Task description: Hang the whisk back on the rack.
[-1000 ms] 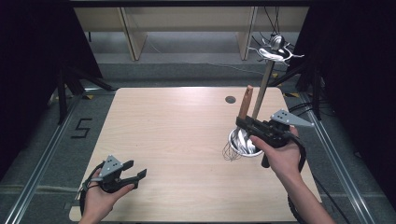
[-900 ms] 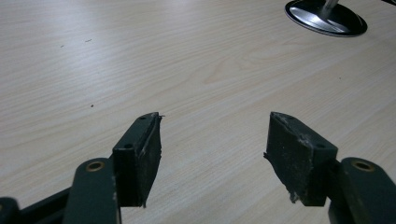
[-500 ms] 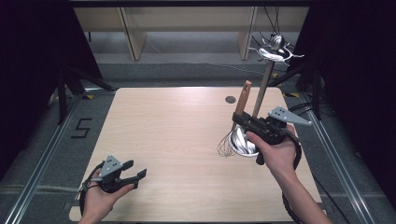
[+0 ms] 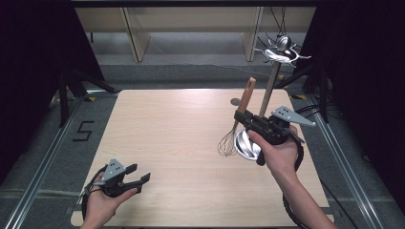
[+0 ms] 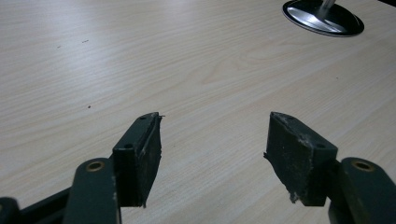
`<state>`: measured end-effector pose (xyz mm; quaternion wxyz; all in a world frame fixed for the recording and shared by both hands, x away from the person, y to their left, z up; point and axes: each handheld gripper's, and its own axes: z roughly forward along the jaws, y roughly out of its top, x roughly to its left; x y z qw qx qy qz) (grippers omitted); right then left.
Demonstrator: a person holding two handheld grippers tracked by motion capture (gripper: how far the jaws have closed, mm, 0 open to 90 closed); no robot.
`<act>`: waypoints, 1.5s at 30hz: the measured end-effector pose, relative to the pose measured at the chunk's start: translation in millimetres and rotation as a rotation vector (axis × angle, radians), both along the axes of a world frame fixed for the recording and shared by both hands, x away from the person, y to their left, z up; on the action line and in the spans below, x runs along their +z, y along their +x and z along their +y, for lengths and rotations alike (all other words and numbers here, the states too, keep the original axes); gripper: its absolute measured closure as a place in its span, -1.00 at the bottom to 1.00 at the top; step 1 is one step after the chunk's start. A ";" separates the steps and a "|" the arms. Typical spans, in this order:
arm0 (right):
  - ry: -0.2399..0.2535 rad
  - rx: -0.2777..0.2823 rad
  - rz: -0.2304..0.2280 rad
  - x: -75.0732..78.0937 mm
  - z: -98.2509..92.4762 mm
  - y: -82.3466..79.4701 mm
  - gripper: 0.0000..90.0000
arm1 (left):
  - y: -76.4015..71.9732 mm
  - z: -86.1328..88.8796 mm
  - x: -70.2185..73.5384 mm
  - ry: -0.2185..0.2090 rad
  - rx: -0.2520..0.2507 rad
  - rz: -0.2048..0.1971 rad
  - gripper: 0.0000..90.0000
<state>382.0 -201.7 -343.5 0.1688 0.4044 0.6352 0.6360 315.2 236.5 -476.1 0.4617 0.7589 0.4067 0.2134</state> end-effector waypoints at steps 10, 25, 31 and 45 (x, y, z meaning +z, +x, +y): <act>0.017 -0.007 -0.027 2.9 3.5 3.8 0.64 | -1.3 -1.5 -0.6 -0.021 0.011 0.019 -0.23; 0.024 -0.012 -0.036 9.7 6.8 8.1 0.64 | -1.7 -0.4 -0.1 -0.019 0.014 0.021 -0.23; 0.027 -0.017 -0.033 11.9 6.7 8.3 0.64 | -1.7 -0.6 -0.3 -0.026 0.016 0.022 -0.23; 0.042 -0.026 -0.040 19.3 7.0 11.1 0.64 | -1.7 -0.5 -0.5 -0.026 0.018 0.024 -0.23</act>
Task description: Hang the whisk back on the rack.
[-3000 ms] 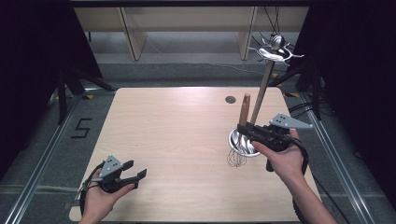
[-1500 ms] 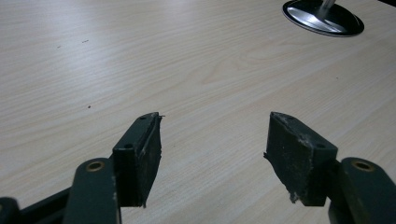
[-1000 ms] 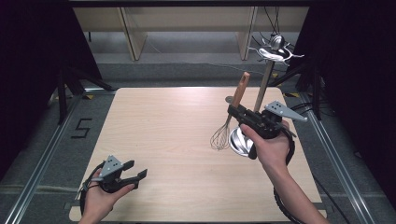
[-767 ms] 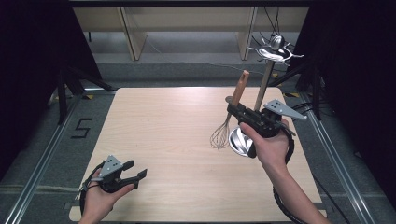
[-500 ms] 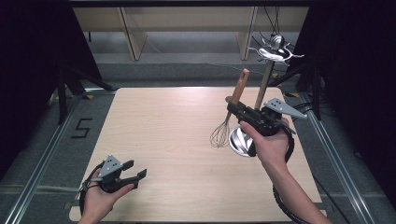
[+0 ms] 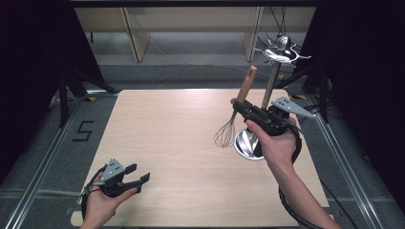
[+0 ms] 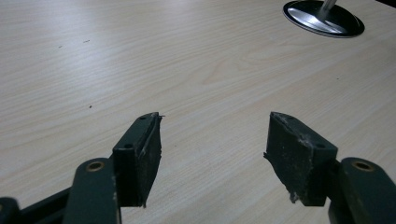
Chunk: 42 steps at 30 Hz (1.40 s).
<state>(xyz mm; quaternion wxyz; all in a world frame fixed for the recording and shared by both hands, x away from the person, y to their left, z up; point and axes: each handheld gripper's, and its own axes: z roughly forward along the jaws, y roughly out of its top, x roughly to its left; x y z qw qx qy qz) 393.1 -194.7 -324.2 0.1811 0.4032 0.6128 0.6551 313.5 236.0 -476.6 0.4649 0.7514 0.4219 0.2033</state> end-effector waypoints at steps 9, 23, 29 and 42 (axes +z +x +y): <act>-0.001 -0.008 -0.003 4.3 0.5 0.7 0.64 | -0.1 0.1 0.1 -0.001 -0.001 -0.002 -0.23; 0.024 -0.016 -0.009 10.1 1.1 2.2 0.64 | 0.0 0.1 0.1 -0.001 -0.002 -0.003 -0.23; 0.019 -0.017 -0.021 12.0 0.5 3.9 0.64 | 0.0 0.1 0.0 -0.002 0.000 -0.001 -0.23; 0.028 -0.025 -0.021 17.6 -1.1 5.7 0.64 | -0.4 -0.3 -0.1 -0.006 0.006 0.003 -0.23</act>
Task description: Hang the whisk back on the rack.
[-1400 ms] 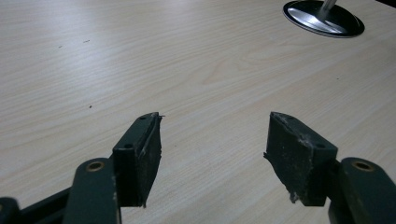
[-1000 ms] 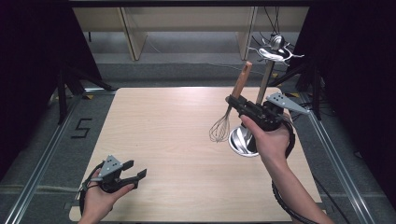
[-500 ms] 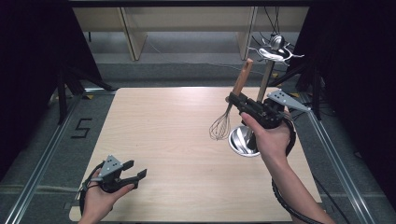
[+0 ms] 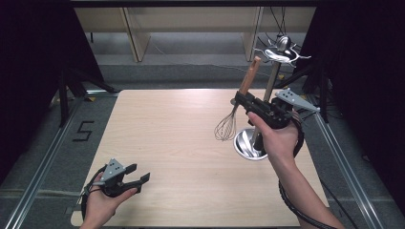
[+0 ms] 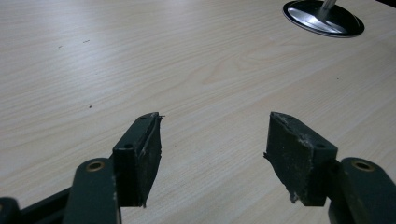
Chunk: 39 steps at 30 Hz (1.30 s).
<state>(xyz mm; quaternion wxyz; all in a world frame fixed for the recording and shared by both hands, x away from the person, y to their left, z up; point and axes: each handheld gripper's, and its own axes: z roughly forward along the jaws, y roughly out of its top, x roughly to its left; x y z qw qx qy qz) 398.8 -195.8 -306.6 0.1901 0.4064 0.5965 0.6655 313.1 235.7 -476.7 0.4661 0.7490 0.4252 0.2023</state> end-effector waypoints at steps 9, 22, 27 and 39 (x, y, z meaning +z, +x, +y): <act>0.003 -0.004 -0.008 3.5 -0.2 0.9 0.64 | 0.7 0.8 0.1 0.009 -0.010 -0.007 -0.23; 0.015 -0.009 -0.008 7.3 -0.7 0.5 0.64 | 1.1 1.1 0.1 0.011 -0.013 -0.010 -0.23; 0.018 -0.009 -0.008 8.1 -0.8 0.0 0.64 | 2.5 2.5 0.6 0.037 -0.028 -0.026 -0.23; 0.034 -0.007 -0.011 8.3 -2.3 0.0 0.64 | 2.4 2.2 0.4 0.034 -0.026 -0.024 -0.23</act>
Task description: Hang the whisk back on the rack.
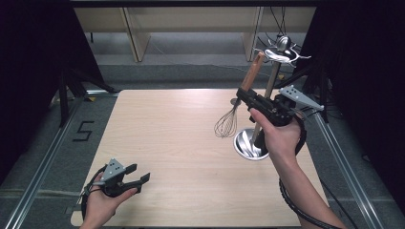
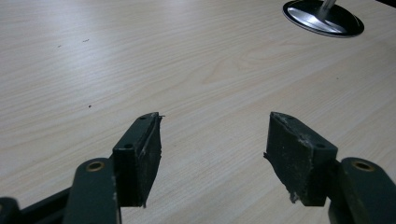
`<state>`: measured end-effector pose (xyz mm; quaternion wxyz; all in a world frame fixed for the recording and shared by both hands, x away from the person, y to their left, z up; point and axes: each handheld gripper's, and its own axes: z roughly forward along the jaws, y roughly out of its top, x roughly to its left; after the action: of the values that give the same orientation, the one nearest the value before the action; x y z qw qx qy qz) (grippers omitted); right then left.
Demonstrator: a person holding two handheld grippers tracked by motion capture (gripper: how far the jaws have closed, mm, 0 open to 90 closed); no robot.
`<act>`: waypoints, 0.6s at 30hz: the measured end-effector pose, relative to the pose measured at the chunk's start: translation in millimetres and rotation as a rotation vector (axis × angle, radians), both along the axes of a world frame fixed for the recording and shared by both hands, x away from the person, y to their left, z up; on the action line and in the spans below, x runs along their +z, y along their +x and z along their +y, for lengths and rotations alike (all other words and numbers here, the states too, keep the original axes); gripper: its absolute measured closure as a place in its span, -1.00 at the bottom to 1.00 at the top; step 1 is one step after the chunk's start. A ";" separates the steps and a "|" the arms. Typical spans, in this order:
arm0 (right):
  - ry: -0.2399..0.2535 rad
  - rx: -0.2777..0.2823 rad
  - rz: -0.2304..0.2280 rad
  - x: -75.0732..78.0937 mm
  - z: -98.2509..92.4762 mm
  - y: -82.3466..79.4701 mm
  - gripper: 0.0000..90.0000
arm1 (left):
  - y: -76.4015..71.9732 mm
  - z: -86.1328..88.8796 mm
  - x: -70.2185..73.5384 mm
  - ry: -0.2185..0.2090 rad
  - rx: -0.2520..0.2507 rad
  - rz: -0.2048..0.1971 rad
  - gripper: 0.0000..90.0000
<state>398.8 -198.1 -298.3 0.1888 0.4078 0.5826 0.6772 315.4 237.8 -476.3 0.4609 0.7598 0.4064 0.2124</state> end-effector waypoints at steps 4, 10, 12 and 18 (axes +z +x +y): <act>0.000 -0.004 0.009 -0.3 0.0 -0.4 0.64 | -1.9 -1.8 -0.6 -0.023 0.023 0.022 -0.23; 0.006 -0.001 0.011 -0.1 -0.2 -0.6 0.64 | -1.9 -1.7 -0.6 -0.022 0.023 0.022 -0.23; 0.013 0.003 0.012 -0.1 -0.3 -0.6 0.64 | -1.8 -1.7 -0.7 -0.021 0.022 0.022 -0.23; 0.018 0.005 0.017 -0.4 -1.3 -0.2 0.64 | 0.2 0.1 0.1 0.002 -0.003 -0.002 -0.23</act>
<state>398.6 -199.5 -298.7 0.1783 0.4139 0.5792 0.6793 315.6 238.0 -476.2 0.4608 0.7606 0.4047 0.2129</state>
